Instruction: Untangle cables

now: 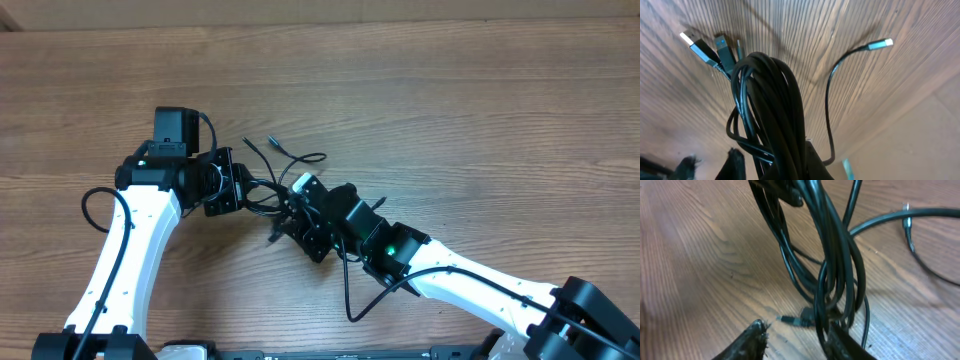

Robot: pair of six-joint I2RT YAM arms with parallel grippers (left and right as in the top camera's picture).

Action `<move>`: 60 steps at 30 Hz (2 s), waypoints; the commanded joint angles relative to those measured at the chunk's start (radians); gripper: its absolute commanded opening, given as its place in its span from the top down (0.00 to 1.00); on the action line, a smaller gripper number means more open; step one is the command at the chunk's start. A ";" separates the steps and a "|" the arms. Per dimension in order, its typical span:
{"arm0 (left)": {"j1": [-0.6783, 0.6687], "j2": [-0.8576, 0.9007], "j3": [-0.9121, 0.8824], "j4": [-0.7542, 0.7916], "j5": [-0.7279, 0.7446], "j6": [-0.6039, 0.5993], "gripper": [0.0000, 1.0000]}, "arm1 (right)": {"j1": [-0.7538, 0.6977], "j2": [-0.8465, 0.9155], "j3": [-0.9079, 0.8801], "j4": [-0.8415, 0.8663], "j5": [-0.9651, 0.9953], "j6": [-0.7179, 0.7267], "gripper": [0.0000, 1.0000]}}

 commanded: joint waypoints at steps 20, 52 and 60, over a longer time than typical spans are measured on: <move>-0.006 -0.013 0.015 0.024 0.263 0.000 0.96 | 0.005 0.048 -0.002 -0.032 0.106 -0.022 0.90; 0.237 -0.013 0.015 0.182 0.133 -0.043 0.96 | -0.484 -0.480 -0.002 -0.705 0.040 0.573 0.72; 0.213 -0.013 0.015 0.180 0.252 -0.017 0.96 | -0.423 -0.467 -0.002 -0.437 -0.257 0.098 0.21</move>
